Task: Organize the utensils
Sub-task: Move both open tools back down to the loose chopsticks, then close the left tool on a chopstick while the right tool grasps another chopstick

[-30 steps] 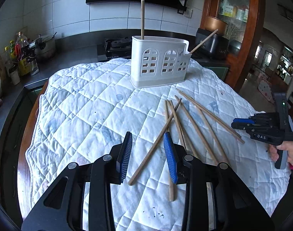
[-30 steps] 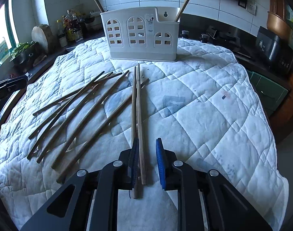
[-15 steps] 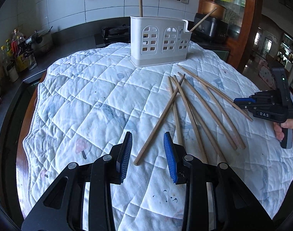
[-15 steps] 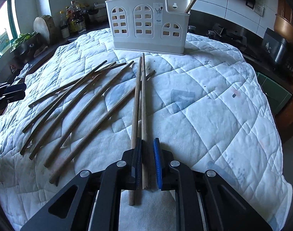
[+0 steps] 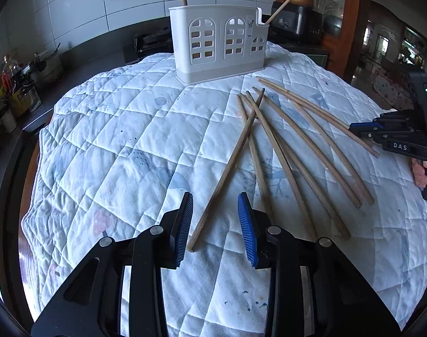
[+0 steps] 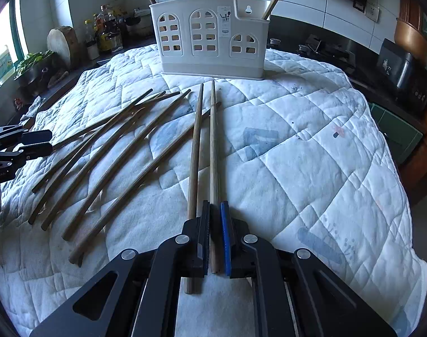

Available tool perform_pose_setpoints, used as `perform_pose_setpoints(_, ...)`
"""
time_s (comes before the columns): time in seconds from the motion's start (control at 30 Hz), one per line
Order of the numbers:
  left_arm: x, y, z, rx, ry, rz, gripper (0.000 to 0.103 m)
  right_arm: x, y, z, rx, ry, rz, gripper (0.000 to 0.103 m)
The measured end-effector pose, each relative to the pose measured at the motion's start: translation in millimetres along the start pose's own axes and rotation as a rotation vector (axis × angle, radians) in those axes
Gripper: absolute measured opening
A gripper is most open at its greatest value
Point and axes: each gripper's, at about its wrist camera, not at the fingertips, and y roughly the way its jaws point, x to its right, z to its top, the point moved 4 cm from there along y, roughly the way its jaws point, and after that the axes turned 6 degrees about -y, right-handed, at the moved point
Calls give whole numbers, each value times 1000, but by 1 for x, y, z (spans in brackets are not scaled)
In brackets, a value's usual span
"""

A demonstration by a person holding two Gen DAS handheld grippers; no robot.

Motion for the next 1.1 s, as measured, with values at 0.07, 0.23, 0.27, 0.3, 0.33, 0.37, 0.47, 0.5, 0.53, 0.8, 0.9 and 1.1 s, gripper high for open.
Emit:
perform_pose_setpoints(0.07, -2, 6, 2, -11, 5, 13, 33, 0, 0, 0, 0, -1, -1, 8)
perform_pose_setpoints(0.23, 3, -1, 6, 16, -11, -7, 33, 0, 0, 0, 2, 3, 0, 8)
perform_pose_setpoints(0.27, 5, -5, 7, 26, -20, -14, 33, 0, 0, 0, 1, 2, -1, 8)
perform_pose_setpoints(0.3, 7, -8, 6, 34, -28, -22, 33, 0, 0, 0, 1, 3, -1, 8)
perform_pose_setpoints(0.33, 9, -13, 6, 44, -34, -29, 33, 0, 0, 0, 1, 3, -3, 8)
perform_pose_setpoints(0.37, 13, -18, 5, 55, -41, -39, 33, 0, 0, -1, 1, 2, -4, 8)
perform_pose_setpoints(0.47, 28, -32, -3, 71, -63, -90, 33, 0, 0, -1, 5, 1, -9, 8)
perform_pose_setpoints(0.5, 35, -35, -7, 71, -63, -102, 33, -1, 0, -1, 6, 1, -11, 8)
perform_pose_setpoints(0.53, 42, -37, -10, 70, -62, -106, 33, -1, 0, -1, 7, 3, -12, 8)
perform_pose_setpoints(0.8, 67, -24, -23, 46, -91, -92, 33, -1, -1, -1, 9, 11, -22, 8)
perform_pose_setpoints(0.9, 67, -16, -25, 30, -95, -83, 24, -1, -1, -1, 11, 15, -20, 8)
perform_pose_setpoints(1.1, 62, -7, -28, 4, -123, -91, 19, -1, -1, -1, 13, 17, -19, 8)
